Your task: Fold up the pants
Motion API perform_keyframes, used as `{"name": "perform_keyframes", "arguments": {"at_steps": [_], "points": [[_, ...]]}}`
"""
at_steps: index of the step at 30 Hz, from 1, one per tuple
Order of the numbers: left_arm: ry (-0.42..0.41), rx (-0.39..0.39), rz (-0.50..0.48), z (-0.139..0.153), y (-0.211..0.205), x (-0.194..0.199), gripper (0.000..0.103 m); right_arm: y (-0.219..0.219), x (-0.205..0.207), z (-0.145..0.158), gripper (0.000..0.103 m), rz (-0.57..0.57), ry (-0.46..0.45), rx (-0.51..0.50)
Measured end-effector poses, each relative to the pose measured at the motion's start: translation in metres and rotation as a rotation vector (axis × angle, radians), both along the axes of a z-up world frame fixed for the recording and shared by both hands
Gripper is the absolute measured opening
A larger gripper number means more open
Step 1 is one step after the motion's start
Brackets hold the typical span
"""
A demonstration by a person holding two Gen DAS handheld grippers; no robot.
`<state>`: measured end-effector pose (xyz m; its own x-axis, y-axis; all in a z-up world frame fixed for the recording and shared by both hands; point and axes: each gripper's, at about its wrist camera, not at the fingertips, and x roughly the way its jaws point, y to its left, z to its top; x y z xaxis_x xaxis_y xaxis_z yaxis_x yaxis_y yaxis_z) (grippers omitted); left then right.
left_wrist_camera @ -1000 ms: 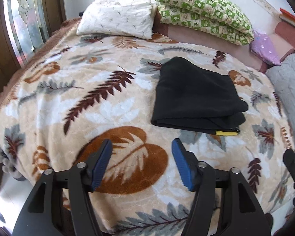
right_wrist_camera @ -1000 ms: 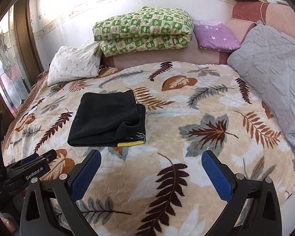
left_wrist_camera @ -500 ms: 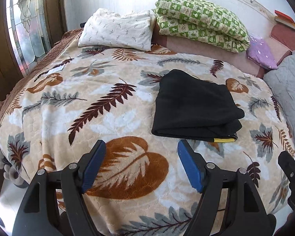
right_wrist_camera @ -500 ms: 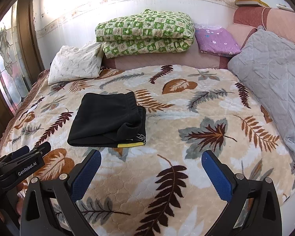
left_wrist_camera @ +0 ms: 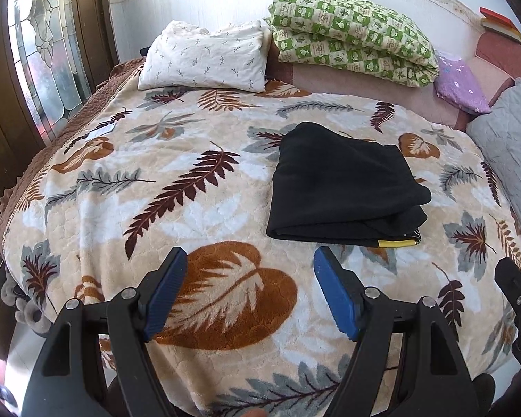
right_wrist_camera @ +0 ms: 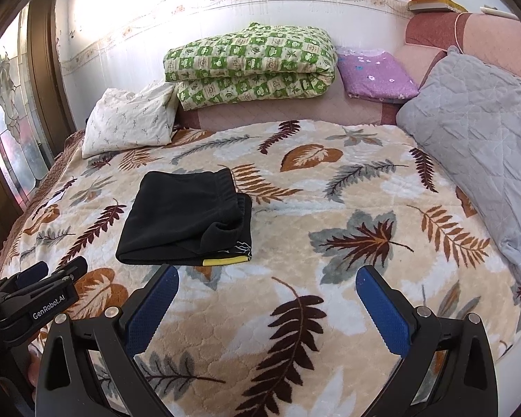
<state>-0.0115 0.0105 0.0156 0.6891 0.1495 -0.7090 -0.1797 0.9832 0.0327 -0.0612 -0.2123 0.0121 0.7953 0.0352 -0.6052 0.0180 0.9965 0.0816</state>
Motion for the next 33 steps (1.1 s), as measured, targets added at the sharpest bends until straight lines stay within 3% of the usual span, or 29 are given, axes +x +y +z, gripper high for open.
{"name": "perform_keyframes", "arguments": {"at_steps": [33], "points": [[0.029, 0.031, -0.082, -0.003, -0.012, 0.001, 0.075, -0.004, 0.004, -0.006, 0.103, 0.003, 0.030, 0.027]]}}
